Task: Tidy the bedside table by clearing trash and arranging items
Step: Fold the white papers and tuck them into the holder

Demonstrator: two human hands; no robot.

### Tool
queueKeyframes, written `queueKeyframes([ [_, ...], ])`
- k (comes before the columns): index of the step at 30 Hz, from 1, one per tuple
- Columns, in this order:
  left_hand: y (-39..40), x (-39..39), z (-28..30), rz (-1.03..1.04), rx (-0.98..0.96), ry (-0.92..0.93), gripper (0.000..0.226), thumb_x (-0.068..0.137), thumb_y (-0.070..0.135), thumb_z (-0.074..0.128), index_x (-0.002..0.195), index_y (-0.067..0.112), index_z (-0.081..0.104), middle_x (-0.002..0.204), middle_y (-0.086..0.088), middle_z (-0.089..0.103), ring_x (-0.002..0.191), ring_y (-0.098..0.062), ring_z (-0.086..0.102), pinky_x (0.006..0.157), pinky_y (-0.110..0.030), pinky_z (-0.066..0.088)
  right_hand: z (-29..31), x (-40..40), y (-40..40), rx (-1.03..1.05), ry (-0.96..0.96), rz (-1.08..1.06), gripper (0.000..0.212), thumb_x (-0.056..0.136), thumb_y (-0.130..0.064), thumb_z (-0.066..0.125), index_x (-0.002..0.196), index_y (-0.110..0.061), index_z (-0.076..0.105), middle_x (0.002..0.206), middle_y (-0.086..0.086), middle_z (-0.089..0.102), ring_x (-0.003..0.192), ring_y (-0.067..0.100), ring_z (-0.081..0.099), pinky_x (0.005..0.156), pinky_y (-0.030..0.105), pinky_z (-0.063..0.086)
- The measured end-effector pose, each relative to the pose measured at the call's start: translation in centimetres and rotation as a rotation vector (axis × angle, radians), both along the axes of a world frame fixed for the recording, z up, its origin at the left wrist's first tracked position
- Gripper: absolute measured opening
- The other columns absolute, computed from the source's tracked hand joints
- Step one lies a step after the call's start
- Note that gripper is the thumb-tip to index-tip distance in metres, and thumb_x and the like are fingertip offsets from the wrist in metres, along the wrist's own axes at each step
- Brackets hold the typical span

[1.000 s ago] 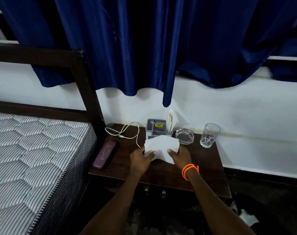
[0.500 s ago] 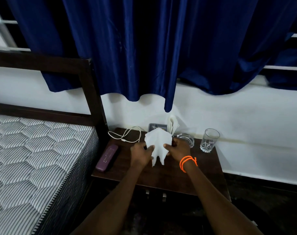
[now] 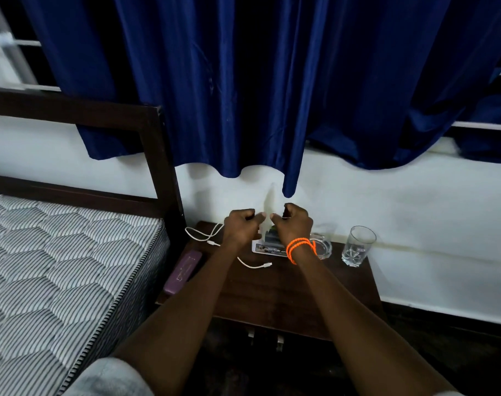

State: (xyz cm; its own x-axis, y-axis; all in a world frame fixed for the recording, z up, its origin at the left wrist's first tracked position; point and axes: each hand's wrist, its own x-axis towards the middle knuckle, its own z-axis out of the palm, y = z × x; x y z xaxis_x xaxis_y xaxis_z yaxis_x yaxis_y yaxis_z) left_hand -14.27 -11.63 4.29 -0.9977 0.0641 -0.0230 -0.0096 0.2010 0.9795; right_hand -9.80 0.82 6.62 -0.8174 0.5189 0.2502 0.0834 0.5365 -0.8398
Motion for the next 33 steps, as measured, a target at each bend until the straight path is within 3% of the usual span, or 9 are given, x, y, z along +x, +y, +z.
queueKeyframes([
  [4, 0.1, -1.7, 0.3, -0.046, 0.121, -0.134, 0.035, 0.091, 0.025, 0.074, 0.07, 0.001, 0.061, 0.07, -0.018, 0.059, 0.069, -0.032, 0.068, 0.071, -0.05, 0.065, -0.3, -2.4, 0.0, -0.033, -0.009, -0.035, 0.025, 0.076, -0.017, 0.073, 0.063, -0.007, 0.054, 0.059, 0.004, 0.05, 0.061, 0.025, 0.046, 0.062, 0.029, 0.035],
  [7, 0.0, -2.9, 0.1, -0.062, 0.169, -0.2, 0.031, 0.094, 0.026, 0.071, 0.09, -0.006, 0.071, 0.085, -0.023, 0.068, 0.074, -0.035, 0.07, 0.072, -0.051, 0.064, -0.7, -3.8, 0.1, -0.017, -0.023, -0.031, 0.023, 0.077, -0.016, 0.072, 0.063, -0.011, 0.055, 0.061, 0.004, 0.054, 0.062, 0.025, 0.051, 0.062, 0.026, 0.031],
  [12, -0.3, -4.9, -0.9, 0.023, 0.096, -0.204, 0.031, 0.086, 0.038, 0.075, 0.065, 0.016, 0.072, 0.077, -0.013, 0.067, 0.074, -0.034, 0.069, 0.074, -0.057, 0.063, -1.6, -5.7, 0.0, -0.105, -0.067, -0.075, 0.021, 0.076, -0.019, 0.072, 0.068, -0.003, 0.061, 0.065, 0.009, 0.063, 0.066, 0.028, 0.059, 0.064, 0.028, 0.043],
  [18, 0.2, -5.1, -0.8, -0.003, -0.004, -0.172, 0.031, 0.094, 0.034, 0.07, 0.071, 0.013, 0.068, 0.071, -0.008, 0.063, 0.063, -0.03, 0.067, 0.071, -0.051, 0.065, -2.8, -7.2, -0.4, -0.199, -0.104, -0.075, 0.023, 0.069, -0.022, 0.071, 0.056, -0.013, 0.055, 0.063, 0.006, 0.068, 0.064, 0.025, 0.07, 0.07, 0.037, 0.061],
  [20, 0.2, -5.3, -1.2, -0.002, -0.08, -0.142, 0.033, 0.093, 0.033, 0.07, 0.064, 0.018, 0.064, 0.065, -0.006, 0.062, 0.063, -0.029, 0.068, 0.071, -0.048, 0.065, -3.0, -7.5, -0.5, -0.204, -0.127, -0.083, 0.019, 0.072, -0.023, 0.07, 0.06, -0.011, 0.059, 0.064, 0.004, 0.067, 0.062, 0.021, 0.067, 0.067, 0.03, 0.057],
  [22, 0.0, -5.5, -1.8, -0.007, -0.188, -0.1, 0.033, 0.092, 0.034, 0.07, 0.063, 0.018, 0.064, 0.066, -0.006, 0.066, 0.072, -0.031, 0.072, 0.077, -0.043, 0.063, -2.8, -7.4, -0.5, -0.173, -0.148, -0.077, 0.017, 0.076, -0.021, 0.07, 0.069, -0.007, 0.064, 0.065, 0.002, 0.063, 0.061, 0.018, 0.058, 0.063, 0.023, 0.043],
  [26, -0.2, -6.0, -2.5, -0.032, -0.294, -0.084, 0.026, 0.092, 0.033, 0.068, 0.089, 0.008, 0.075, 0.095, -0.017, 0.076, 0.092, -0.033, 0.072, 0.085, -0.04, 0.059, -3.3, -7.7, -0.1, -0.126, -0.182, -0.042, 0.016, 0.076, -0.023, 0.07, 0.069, -0.011, 0.063, 0.062, 0.0, 0.059, 0.065, 0.021, 0.056, 0.064, 0.024, 0.039],
  [30, 0.1, -6.5, -2.6, -0.011, -0.273, -0.107, 0.027, 0.091, 0.029, 0.067, 0.083, 0.004, 0.07, 0.086, -0.019, 0.074, 0.078, -0.037, 0.075, 0.075, -0.047, 0.063, -3.8, -8.0, 0.2, -0.027, -0.21, 0.027, 0.018, 0.072, -0.028, 0.07, 0.066, -0.015, 0.06, 0.058, -0.002, 0.057, 0.065, 0.023, 0.058, 0.064, 0.028, 0.045],
  [33, 0.5, -6.4, -2.1, -0.023, -0.254, -0.119, 0.022, 0.092, 0.024, 0.067, 0.078, 0.008, 0.068, 0.087, -0.018, 0.075, 0.073, -0.032, 0.075, 0.068, -0.037, 0.064, -3.9, -8.3, 0.4, -0.037, -0.225, 0.063, 0.014, 0.073, -0.029, 0.068, 0.081, -0.017, 0.066, 0.071, 0.001, 0.065, 0.071, 0.023, 0.061, 0.068, 0.028, 0.047],
])
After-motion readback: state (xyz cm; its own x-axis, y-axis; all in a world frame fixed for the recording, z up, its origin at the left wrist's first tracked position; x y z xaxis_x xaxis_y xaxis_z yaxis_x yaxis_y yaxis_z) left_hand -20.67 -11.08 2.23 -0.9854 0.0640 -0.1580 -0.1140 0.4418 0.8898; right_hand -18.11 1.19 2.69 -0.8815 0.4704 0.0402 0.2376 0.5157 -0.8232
